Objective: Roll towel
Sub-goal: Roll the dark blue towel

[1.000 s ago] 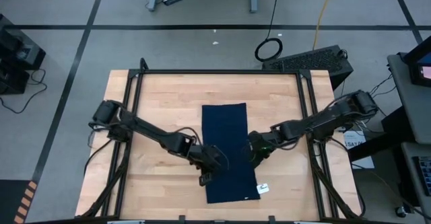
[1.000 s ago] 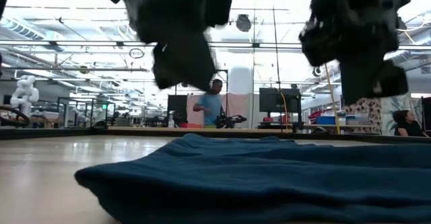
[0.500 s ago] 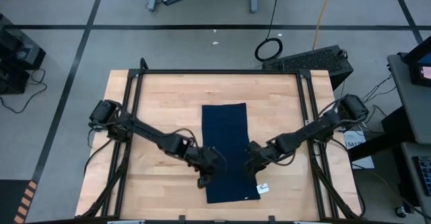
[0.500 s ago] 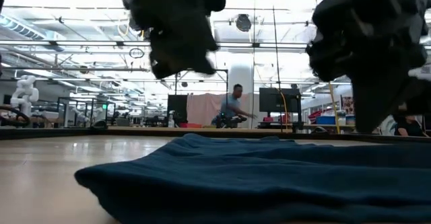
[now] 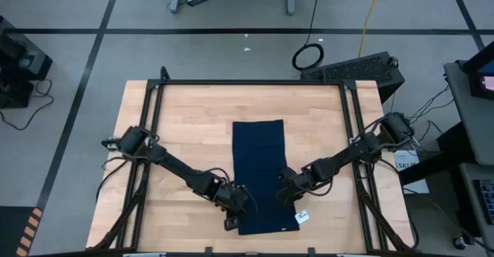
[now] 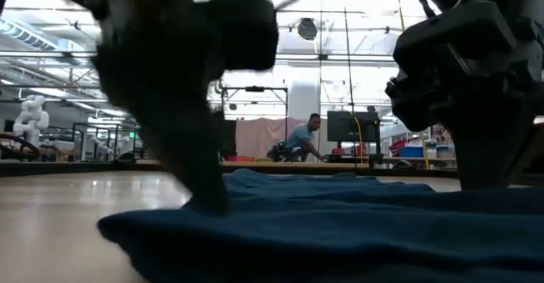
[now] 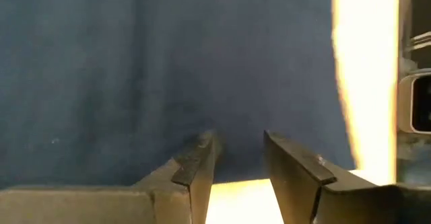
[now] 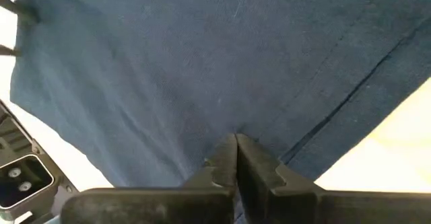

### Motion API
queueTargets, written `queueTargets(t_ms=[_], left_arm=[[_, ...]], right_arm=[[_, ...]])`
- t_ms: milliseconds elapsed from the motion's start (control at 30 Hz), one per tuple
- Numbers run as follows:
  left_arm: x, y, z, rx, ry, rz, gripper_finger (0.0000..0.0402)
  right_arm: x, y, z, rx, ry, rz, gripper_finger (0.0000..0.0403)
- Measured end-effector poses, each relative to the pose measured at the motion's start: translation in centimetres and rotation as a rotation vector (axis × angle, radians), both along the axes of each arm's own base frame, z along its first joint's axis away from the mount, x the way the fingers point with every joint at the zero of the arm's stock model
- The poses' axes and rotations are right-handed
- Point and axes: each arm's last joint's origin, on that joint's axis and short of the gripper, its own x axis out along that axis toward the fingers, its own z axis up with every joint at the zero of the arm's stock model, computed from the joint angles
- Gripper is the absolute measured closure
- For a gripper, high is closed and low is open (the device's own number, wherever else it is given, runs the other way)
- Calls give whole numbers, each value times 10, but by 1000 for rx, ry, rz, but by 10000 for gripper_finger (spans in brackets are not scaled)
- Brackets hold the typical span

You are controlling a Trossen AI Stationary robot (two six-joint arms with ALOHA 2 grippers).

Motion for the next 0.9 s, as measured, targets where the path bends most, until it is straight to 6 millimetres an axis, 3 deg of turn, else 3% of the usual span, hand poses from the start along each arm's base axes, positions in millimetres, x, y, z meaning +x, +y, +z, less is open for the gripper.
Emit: queueTargets(t_ms=[300, 600, 700, 900], left_arm=[[1, 1, -3, -9, 23, -17, 263], [-6, 6, 22, -16, 5, -14, 263], [-7, 4, 34, -41, -37, -12, 263], [-9, -9, 42, -72, -102, -54, 263]], right_arm=[[-2, 0, 7, 24, -5, 15, 403], [-8, 6, 43, 75, -156, -60, 403], [-12, 16, 43, 58, -171, -110, 403], [-16, 32, 21, 33, -97, -125, 403]])
